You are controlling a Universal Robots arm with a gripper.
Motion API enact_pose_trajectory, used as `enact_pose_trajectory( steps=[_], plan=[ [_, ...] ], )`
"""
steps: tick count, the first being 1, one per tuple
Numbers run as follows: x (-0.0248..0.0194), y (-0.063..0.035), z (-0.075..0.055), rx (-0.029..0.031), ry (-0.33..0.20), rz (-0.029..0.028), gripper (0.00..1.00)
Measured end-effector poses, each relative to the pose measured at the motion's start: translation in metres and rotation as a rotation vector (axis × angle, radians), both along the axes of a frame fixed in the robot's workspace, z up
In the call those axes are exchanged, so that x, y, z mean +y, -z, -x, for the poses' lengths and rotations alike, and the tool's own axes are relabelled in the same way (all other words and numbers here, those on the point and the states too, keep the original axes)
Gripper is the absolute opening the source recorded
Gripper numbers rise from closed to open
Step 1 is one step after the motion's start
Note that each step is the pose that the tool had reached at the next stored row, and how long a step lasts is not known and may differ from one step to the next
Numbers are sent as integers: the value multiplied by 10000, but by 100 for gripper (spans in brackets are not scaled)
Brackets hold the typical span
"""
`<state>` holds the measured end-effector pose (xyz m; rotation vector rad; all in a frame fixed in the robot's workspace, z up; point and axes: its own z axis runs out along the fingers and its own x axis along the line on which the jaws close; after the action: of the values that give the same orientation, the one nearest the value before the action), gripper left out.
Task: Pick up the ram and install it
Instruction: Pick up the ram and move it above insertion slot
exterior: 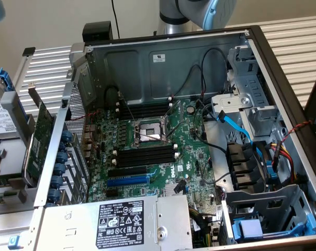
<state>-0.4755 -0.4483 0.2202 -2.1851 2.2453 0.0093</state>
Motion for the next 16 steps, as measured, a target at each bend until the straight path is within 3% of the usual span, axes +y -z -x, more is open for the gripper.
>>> enact_pose_trajectory(
  steps=[4,9,16],
  plan=[
    [-1,72,-1,2,-4,-7,39],
    [-1,162,-1,0,-6,-67,39],
    [0,195,1,8,-7,-131,39]
  ],
)
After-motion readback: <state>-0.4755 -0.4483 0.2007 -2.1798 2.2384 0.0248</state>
